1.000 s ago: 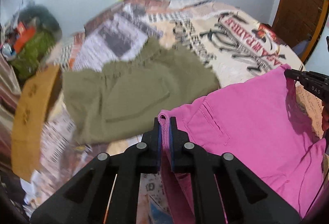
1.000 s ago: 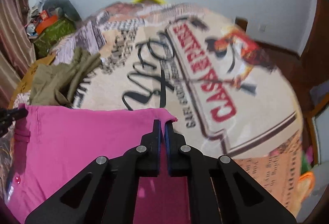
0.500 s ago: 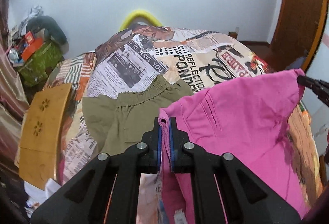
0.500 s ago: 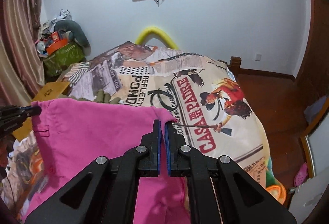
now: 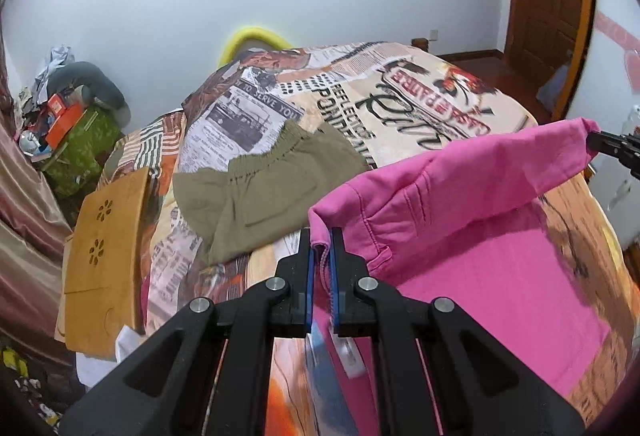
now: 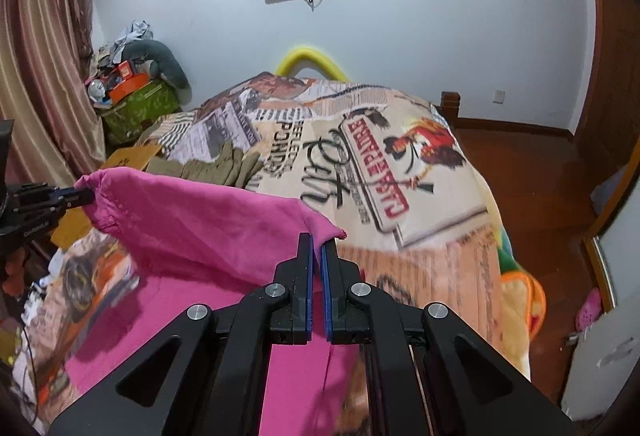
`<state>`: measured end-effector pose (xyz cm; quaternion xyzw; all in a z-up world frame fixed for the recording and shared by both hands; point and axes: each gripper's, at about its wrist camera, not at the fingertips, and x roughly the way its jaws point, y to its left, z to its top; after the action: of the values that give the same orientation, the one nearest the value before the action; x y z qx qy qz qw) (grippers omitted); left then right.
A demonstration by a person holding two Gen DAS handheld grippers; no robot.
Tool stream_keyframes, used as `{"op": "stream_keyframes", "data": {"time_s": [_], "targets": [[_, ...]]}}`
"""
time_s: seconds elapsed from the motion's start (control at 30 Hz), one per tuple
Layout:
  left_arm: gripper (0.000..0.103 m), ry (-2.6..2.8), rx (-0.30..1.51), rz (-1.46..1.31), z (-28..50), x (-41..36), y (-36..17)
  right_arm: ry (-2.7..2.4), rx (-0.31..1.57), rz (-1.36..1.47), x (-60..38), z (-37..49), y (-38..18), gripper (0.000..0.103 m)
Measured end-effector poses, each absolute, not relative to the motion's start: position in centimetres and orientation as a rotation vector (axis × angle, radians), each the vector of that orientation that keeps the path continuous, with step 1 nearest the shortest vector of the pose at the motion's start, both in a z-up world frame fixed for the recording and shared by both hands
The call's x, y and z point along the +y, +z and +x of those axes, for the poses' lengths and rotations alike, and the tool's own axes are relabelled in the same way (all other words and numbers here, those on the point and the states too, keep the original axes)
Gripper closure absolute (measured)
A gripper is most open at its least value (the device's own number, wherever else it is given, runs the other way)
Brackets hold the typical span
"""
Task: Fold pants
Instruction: 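Lift the pants with both grippers and fold one leg over the other, then lower the folded pants onto the bed and open both grippers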
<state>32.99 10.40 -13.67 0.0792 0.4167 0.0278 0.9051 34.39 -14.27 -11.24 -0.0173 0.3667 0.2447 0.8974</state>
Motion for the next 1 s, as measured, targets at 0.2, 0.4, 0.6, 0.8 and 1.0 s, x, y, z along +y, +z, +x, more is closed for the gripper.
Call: {"op": "stream_keyframes", "data": {"time_s": [0.2,0.4,0.6,0.8,1.0], "targets": [[0.096,0.041,0.87,0.168,29.6,9.9,-14.1,0.514,0.769,-0.095,-15.1,30.5,-11.2,0.1],[0.096,0.023,0.891,0.17,26.4,9.5,-15.2,0.524,0.758,-0.148,-15.3,26.7,-11.5,0.1],[0.096,-0.015,0.915,0.173,23.2,8.7,-17.1,0.52,0.788,-0.154,-16.1,24.8,-13.2,0.1],[0.096,-0.027,0.955,0.216,20.7,7.6,-20.1,0.521,0.869,-0.156,-17.0,22.8,-16.2,0.1],[0.096,-0.024,0.959,0.206,18.7,7.7,-21.7,0.508,0.932,-0.108,-18.2,21.5,-18.7,0.1]]}}
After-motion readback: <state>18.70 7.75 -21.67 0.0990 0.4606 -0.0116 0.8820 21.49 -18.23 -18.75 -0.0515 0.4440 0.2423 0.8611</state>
